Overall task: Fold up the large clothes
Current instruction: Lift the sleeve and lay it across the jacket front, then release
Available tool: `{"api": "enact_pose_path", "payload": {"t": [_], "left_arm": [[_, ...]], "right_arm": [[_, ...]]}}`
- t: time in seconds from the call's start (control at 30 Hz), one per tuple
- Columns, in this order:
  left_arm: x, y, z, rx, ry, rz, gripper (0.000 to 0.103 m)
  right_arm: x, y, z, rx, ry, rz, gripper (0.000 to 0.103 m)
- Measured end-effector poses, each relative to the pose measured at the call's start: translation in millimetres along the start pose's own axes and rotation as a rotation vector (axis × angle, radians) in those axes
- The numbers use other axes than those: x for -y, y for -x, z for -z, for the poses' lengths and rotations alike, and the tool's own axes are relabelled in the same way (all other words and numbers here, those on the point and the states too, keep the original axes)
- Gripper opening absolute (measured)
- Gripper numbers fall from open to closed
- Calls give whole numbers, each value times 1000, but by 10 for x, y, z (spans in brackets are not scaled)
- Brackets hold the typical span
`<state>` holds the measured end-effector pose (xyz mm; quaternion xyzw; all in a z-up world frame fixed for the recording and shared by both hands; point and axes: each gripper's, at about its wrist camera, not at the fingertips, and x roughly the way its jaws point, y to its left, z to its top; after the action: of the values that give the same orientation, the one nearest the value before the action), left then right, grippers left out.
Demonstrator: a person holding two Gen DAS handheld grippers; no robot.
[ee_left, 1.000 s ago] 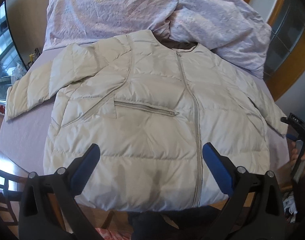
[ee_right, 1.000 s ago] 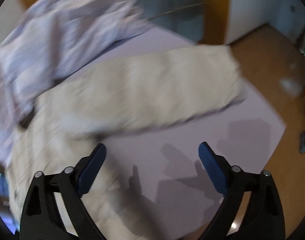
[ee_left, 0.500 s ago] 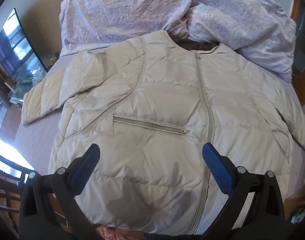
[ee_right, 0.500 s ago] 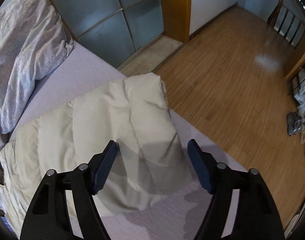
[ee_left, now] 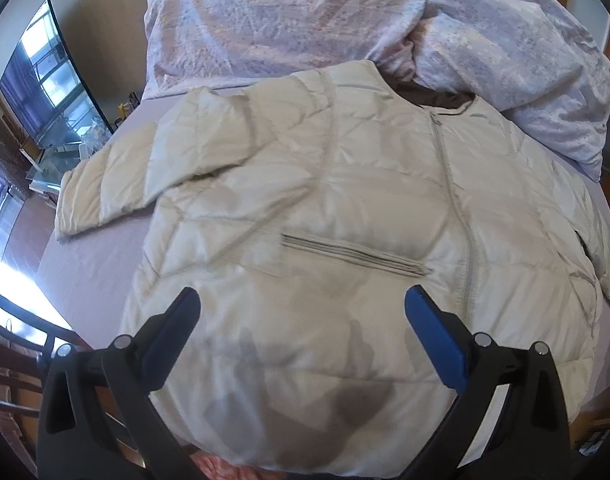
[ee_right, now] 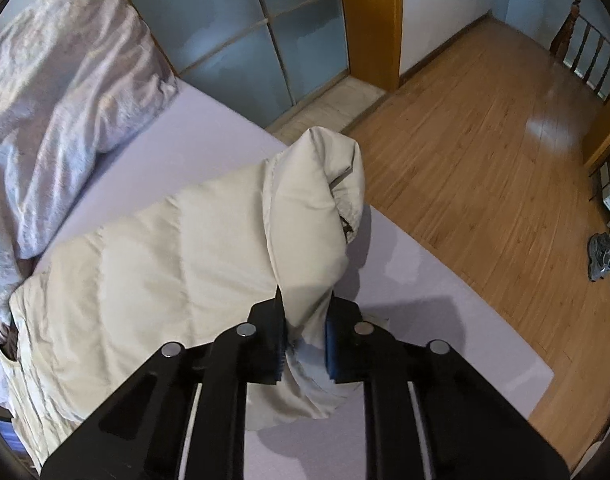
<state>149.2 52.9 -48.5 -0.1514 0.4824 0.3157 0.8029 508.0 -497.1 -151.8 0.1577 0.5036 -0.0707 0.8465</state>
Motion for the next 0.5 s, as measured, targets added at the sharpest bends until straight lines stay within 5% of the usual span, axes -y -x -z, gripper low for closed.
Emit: {"api": "enact_pose_path", "payload": {"t": [0.23, 0.5], "left_arm": [[-442, -25, -202, 54, -28, -13, 101], [-844, -156, -384, 68, -16, -4, 101]], "right_arm": [[-653, 540, 97, 104, 69, -117, 15], [-1966, 861, 604, 53, 272, -272, 15]]}}
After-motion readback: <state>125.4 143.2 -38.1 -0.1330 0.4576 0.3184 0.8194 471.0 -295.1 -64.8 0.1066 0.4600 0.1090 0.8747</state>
